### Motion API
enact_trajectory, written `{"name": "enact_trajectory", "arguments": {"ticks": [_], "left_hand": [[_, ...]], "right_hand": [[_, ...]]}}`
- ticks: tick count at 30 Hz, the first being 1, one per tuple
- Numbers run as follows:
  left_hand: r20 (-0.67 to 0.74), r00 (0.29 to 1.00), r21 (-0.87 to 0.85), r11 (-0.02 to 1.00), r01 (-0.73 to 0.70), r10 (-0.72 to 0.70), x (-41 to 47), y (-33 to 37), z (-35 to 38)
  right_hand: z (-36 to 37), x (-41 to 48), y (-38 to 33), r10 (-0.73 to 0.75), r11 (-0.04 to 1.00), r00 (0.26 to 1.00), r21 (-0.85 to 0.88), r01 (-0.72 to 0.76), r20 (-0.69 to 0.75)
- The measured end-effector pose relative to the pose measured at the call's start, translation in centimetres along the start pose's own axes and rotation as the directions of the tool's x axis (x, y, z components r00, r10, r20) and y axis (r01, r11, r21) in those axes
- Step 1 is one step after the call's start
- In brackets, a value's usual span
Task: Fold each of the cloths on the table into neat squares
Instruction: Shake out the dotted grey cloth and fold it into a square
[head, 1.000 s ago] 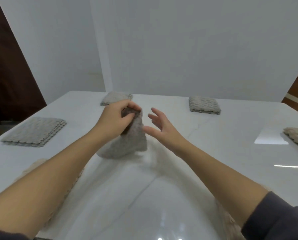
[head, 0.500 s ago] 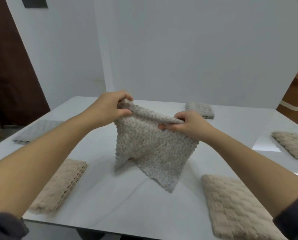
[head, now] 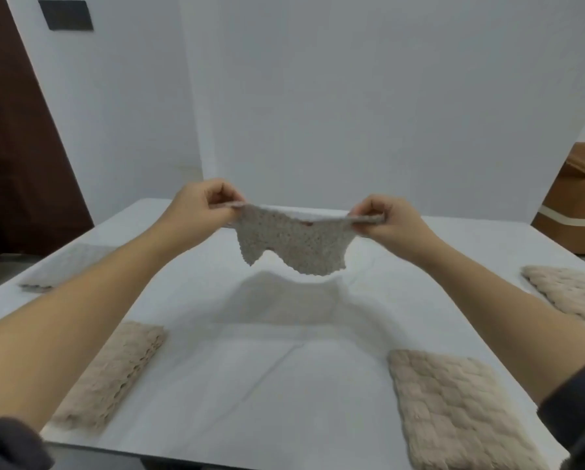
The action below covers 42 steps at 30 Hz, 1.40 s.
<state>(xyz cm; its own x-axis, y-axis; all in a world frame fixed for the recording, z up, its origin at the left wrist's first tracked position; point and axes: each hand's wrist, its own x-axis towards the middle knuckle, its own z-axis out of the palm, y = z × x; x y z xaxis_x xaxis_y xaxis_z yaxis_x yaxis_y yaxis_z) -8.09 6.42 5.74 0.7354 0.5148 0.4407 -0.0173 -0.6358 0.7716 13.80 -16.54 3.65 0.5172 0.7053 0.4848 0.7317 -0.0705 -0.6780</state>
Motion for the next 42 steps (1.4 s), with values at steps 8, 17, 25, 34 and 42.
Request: {"name": "enact_trajectory", "arguments": {"ticks": [8,17,25,34,42], "left_hand": [[0.586,0.784,0.331,0.944,0.000,-0.205,-9.3,-7.5,4.0],[0.403,0.893,0.471,0.882,-0.016,-0.199,-6.4,-7.0,7.0],[0.358,0.861,0.727,0.686,-0.014,-0.361,-3.6,-10.1,15.7],[0.211,0.873,0.789,0.604,0.115,-0.441,-4.2,-12.5,14.7],[0.206,0.914,0.752,0.655,0.081,-0.349,-6.2,-11.5,12.2]], "right_hand": [[4.9,-8.5,4.9,0.177,0.935,0.765,-0.350,0.067,0.619],[4.9,-4.5,3.3,0.340,0.926,0.744,-0.342,-0.160,0.575],[14.0,-3.3,7.4,0.395,0.736,0.802,-0.676,0.015,0.448],[13.0,-4.3,9.3,0.473,0.692,0.824,-0.710,-0.129,0.312],[10.7,-5.2,8.1,0.433,0.685,0.848,-0.723,-0.087,0.307]]}}
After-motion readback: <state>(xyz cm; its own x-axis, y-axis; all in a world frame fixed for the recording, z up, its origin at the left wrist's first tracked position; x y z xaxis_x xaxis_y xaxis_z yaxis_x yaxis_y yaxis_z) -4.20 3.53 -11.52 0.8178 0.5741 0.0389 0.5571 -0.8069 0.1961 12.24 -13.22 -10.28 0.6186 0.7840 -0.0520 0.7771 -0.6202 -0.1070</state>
